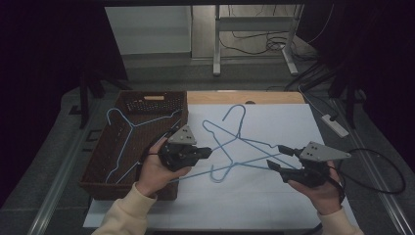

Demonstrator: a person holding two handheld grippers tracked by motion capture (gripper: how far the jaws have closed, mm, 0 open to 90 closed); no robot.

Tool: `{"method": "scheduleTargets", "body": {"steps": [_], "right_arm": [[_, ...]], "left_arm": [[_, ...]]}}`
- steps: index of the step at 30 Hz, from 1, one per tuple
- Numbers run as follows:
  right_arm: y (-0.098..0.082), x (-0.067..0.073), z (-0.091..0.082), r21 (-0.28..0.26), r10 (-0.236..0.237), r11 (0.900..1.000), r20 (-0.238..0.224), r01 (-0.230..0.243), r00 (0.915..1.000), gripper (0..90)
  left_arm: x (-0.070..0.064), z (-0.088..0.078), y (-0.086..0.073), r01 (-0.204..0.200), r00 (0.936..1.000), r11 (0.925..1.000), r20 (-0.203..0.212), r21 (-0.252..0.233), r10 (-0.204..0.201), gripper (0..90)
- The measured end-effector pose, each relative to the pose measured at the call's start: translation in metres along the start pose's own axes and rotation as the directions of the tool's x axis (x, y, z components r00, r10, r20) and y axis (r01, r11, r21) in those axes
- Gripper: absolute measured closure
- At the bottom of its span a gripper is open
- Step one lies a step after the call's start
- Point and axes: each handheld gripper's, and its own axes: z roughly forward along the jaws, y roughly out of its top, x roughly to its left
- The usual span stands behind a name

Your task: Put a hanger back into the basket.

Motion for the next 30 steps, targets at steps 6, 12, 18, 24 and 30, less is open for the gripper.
{"method": "scheduleTargets", "body": {"steps": [6, 12, 18, 24, 30], "right_arm": [[-0.003, 0.000, 0.004, 0.018, 0.003, 1.000, -0.003, -0.003, 1.0000, 37.9], [-0.010, -0.003, 0.012, 0.056, 0.019, 0.998, -0.008, -0.018, 0.9998, 37.0], [-0.014, -0.006, 0.015, 0.064, 0.031, 0.998, -0.007, -0.030, 0.9995, 36.6], [-0.016, -0.008, 0.015, 0.067, 0.040, 0.997, -0.003, -0.040, 0.9992, 36.5], [-0.018, -0.010, 0.016, 0.077, 0.050, 0.996, 0.002, -0.050, 0.9988, 36.4]], "left_arm": [[0.012, -0.020, -0.007, 0.045, 0.9982, 0.9975, -0.037, -0.055, -0.047, 87.8], [0.024, -0.038, -0.017, 0.095, 0.9931, 0.9904, -0.060, -0.101, -0.101, 87.8], [0.037, -0.061, -0.030, 0.134, 0.9833, 0.9793, -0.103, -0.151, -0.150, 87.8], [0.046, -0.079, -0.042, 0.165, 0.9714, 0.9665, -0.137, -0.197, -0.194, 87.9], [0.056, -0.101, -0.057, 0.194, 0.9530, 0.9511, -0.184, -0.240, -0.241, 87.9]]}}
